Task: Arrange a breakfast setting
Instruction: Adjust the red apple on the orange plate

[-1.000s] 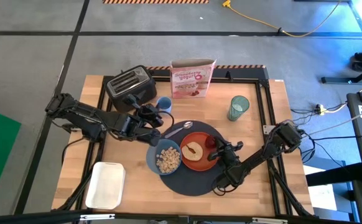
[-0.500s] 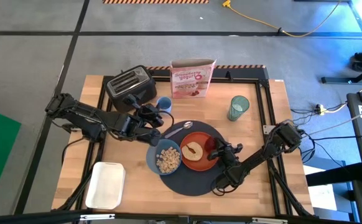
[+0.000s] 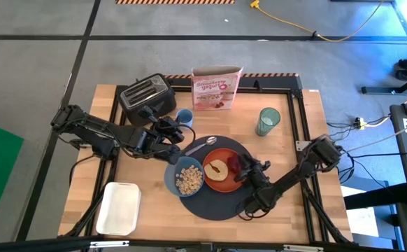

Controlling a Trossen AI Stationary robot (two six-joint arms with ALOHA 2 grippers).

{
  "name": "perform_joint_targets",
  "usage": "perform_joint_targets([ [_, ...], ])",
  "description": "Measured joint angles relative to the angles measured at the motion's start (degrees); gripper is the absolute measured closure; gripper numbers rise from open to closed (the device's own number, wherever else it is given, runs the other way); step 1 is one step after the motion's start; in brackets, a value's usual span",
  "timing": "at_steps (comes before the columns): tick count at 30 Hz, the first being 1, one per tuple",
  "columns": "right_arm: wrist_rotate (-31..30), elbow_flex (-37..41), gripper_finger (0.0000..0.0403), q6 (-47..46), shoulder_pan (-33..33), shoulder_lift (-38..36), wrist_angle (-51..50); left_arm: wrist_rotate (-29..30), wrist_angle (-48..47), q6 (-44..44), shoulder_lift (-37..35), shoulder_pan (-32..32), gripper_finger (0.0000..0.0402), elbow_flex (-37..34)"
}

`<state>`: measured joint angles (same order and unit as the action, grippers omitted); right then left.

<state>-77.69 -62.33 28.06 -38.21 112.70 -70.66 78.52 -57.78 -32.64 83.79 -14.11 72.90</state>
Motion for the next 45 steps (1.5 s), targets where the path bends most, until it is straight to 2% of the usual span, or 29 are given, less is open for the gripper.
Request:
perform_joint_targets([
  [2,-1.29,0.0,0.029,-7.73,-0.07,-1.34,-1.77,0.01,0.02,-0.04,0.0,0.0,0.0015,0.0],
  [6,-1.36,0.02,0.029,-31.03,-0.01,-6.6,-8.93,-0.43,0.08,-0.28,0.01,0.18,0.0015,0.0],
  [11,-1.42,-0.43,0.029,-60.25,2.03,-16.97,-17.36,-4.95,0.44,-0.28,0.02,1.86,0.0015,0.0],
  [13,-1.19,-0.94,0.029,-68.08,3.79,-21.78,-18.27,-5.99,1.02,-0.29,0.01,2.46,0.0015,-0.32],
  [17,0.02,-1.47,0.029,-77.61,7.54,-31.63,-16.37,-6.45,3.13,-0.26,0.02,3.02,0.0015,-2.48],
  [20,4.42,-1.53,0.029,-80.01,10.83,-38.8,-12.91,-7.53,6.66,0.07,0.02,3.11,0.0015,-5.46],
  [23,12.69,-1.38,0.029,-79.72,14.71,-45.5,-6.37,-12.39,12.21,0.9,0.04,3.72,0.0015,-9.02],
  [26,24.37,0.0,0.029,-72.2,18.86,-50.9,5.57,-21.2,20.87,4.75,0.04,4.63,0.0015,-12.89],
  [29,38.79,2.55,0.029,-63.36,22.68,-53.29,19.92,-29.56,32.55,9.86,0.04,5.37,0.0015,-17.04],
  [31,47.06,4.12,0.0286,-60.6,24.64,-53.05,26.51,-33.48,39.19,12.75,0.04,5.72,0.0015,-19.55],
  [33,52.3,5.64,0.0272,-59.2,25.84,-51.42,31.65,-35.63,43.71,14.13,0.04,5.97,0.0015,-21.41],
  [36,55.7,7.01,0.0229,-59.24,26.66,-47.53,33.02,-36.15,44.72,15.06,0.04,6.23,0.0015,-22.64],
  [42,63.87,6.95,0.0107,-63.02,27.14,-39.67,33.5,-36.17,43.21,16.33,0.04,6.23,0.0015,-23.2],
  [45,67.66,6.95,0.0076,-66.88,27.12,-36.17,33.08,-36.01,43.56,17.63,0.04,6.32,0.0015,-23.21],
])
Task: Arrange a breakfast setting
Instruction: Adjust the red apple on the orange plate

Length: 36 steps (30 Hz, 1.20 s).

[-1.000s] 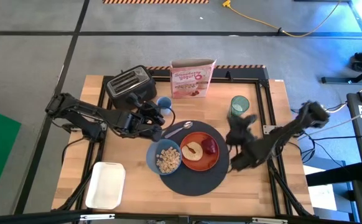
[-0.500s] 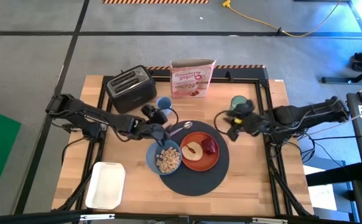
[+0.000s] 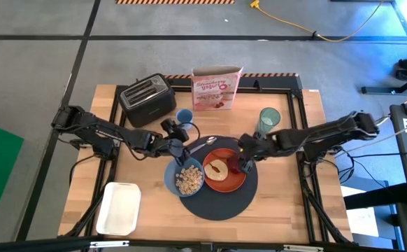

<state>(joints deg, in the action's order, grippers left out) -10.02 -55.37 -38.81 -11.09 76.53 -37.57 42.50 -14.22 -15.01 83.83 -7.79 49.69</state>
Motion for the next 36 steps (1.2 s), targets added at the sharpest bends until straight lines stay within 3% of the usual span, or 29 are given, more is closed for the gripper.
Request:
perform_joint_targets([
  [5,5.88,0.0,0.0068,-3.25,0.0,5.01,2.16,0.15,1.39,0.76,0.0,0.94,0.0015,-0.02],
  [14,7.58,-0.07,0.0068,-10.29,4.81,7.39,3.38,0.19,1.45,0.16,0.0,0.58,0.0015,-1.19],
  [23,12.7,-0.09,0.0068,-10.4,6.62,12.66,4.36,0.43,1.43,-1.73,-0.04,-0.71,0.0015,-3.02],
  [36,8.67,-0.09,0.0073,-9.25,6.62,15.02,4.67,1.8,1.35,-2.84,-0.04,-0.86,0.0015,-3.45],
])
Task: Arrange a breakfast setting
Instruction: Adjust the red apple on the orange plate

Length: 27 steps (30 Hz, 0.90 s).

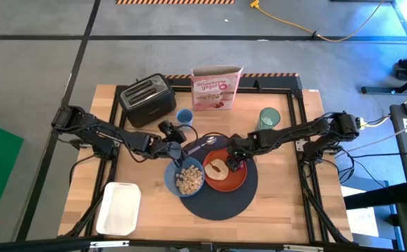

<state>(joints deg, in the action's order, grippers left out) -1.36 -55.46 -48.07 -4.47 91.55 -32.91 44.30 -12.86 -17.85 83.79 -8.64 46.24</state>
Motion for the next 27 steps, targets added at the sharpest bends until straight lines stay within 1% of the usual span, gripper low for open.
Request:
perform_joint_targets([
  [6,-0.56,-0.02,0.0124,1.8,0.0,0.0,0.0,0.83,0.02,0.0,0.0,0.0,0.0015,0.0],
  [9,-0.31,-0.02,0.0137,3.64,0.0,0.0,0.04,0.89,0.04,0.0,0.0,0.0,0.0015,0.0],
  [16,-0.63,-0.02,0.0113,4.95,0.0,0.0,0.39,0.92,0.02,0.0,0.0,0.0,0.0015,0.0],
  [23,-0.48,0.07,0.0129,8.2,-0.03,-0.51,4.38,0.92,0.0,-0.07,0.0,0.0,0.0015,0.0],
  [27,-0.97,0.09,0.0127,10.27,-0.04,-2.54,7.01,0.92,-0.25,-0.3,0.0,0.0,0.0015,0.0],
])
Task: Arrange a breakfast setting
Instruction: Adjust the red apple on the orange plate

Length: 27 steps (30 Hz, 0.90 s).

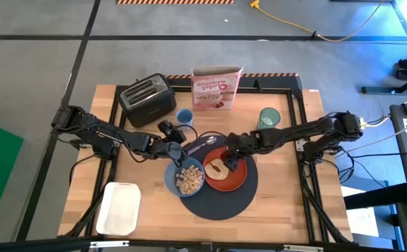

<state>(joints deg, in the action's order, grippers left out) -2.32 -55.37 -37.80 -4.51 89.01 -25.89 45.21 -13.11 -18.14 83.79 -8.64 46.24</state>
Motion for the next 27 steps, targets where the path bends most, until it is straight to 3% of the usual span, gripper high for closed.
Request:
perform_joint_targets([
  [4,-3.95,-0.02,0.0127,3.41,-1.08,-3.03,2.94,0.11,-1.15,-1.23,0.0,-0.02,0.0015,-0.02],
  [15,-27.64,0.21,0.0128,13.28,-13.12,-6.47,12.49,0.62,-1.3,-4.14,0.0,-0.44,0.0015,-1.33],
  [19,-33.69,5.75,0.0128,16.44,-16.69,-7.13,24.68,0.5,-1.31,-4.31,0.0,-1.2,0.0015,-1.33],
  [22,-35.91,12.7,0.0128,17.92,-17.92,-8.01,39.3,0.78,-1.24,-4.28,0.0,-1.76,0.0015,-1.33],
  [27,-33.53,26.42,0.0128,18.58,-18.01,-7.69,64.89,2.39,-0.91,-3.96,0.0,-1.73,0.0015,-1.33],
])
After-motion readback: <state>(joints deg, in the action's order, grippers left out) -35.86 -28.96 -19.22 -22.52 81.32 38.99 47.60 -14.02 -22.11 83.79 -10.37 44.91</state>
